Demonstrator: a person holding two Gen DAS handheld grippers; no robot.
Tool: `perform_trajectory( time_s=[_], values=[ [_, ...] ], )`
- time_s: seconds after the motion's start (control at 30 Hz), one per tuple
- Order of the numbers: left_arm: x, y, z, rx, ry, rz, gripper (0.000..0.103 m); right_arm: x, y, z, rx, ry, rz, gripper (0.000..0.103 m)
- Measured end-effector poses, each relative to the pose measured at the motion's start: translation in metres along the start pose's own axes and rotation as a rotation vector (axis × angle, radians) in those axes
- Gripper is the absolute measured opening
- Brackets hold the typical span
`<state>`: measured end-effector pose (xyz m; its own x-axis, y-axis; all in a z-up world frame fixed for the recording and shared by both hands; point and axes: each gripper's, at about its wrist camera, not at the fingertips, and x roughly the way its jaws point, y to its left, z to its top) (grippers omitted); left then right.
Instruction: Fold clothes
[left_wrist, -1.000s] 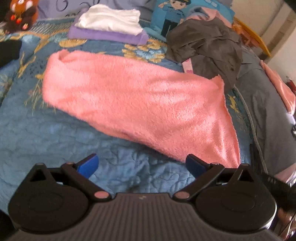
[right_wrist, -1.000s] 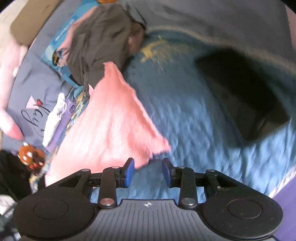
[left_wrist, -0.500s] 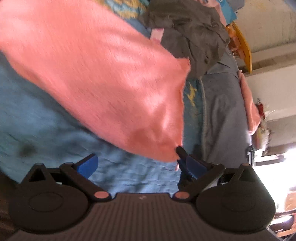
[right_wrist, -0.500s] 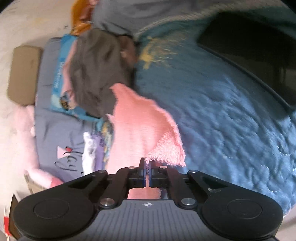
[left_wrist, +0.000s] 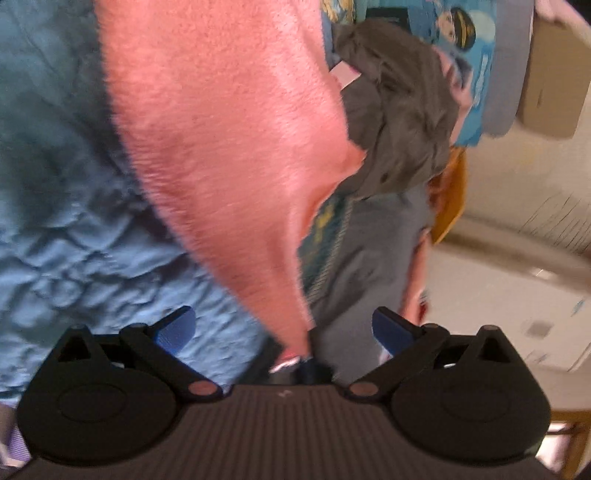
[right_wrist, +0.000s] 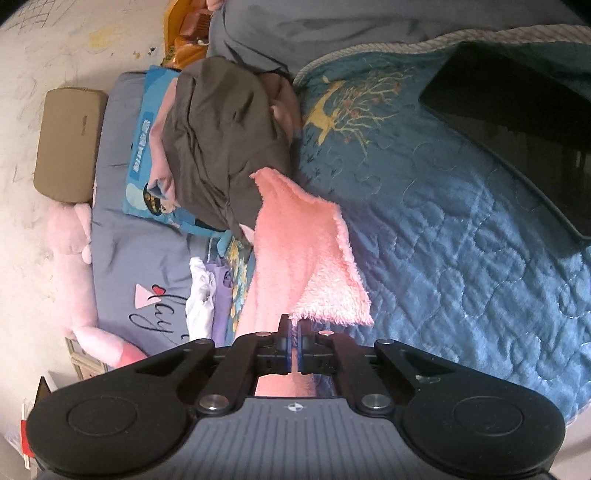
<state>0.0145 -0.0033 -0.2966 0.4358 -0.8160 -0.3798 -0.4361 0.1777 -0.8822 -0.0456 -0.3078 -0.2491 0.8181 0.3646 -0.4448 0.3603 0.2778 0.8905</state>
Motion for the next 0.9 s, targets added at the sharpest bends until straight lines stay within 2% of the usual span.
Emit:
perform_trajectory(
  time_s=[0.17,0.23,0.27,0.3,0.33,0.4,0.43,0.5,0.73,0.9],
  values=[
    [0.002,0.001,0.018,-0.079,-0.071,-0.104,0.100,-0.003,0.003,-0.001,-0.007,-0.022,-0.013,0.003],
    [0.000,-0.004,0.025,-0.067,-0.118,-0.116,0.085,-0.005,0.000,0.000,0.021,-0.037,-0.020,0.003],
    [-0.004,-0.006,0.029,-0.046,-0.148,-0.096,0.080,-0.005,0.000,0.000,0.029,-0.048,-0.024,0.002],
    [-0.008,-0.008,0.033,-0.032,-0.176,-0.080,0.071,-0.006,-0.001,0.001,0.026,-0.056,-0.033,0.002],
    [-0.015,-0.005,0.038,-0.042,-0.195,-0.074,0.057,-0.007,-0.001,0.001,0.023,-0.063,-0.042,0.002],
    [-0.029,-0.001,0.047,-0.056,-0.237,-0.064,0.042,-0.007,-0.003,0.001,0.018,-0.069,-0.050,0.002],
    [-0.036,0.001,0.052,-0.057,-0.260,-0.056,0.039,-0.007,-0.004,0.001,0.019,-0.071,-0.055,0.002],
    [-0.047,-0.001,0.062,-0.016,-0.302,-0.021,0.035,-0.007,-0.006,0.001,0.024,-0.071,-0.061,0.002],
    [-0.093,-0.021,0.092,0.140,-0.486,0.095,0.035,-0.010,-0.007,-0.001,0.009,-0.077,-0.086,0.002],
    [-0.140,-0.013,0.116,0.118,-0.613,0.135,0.035,-0.010,-0.008,-0.002,-0.005,-0.080,-0.110,0.002]
  ],
)
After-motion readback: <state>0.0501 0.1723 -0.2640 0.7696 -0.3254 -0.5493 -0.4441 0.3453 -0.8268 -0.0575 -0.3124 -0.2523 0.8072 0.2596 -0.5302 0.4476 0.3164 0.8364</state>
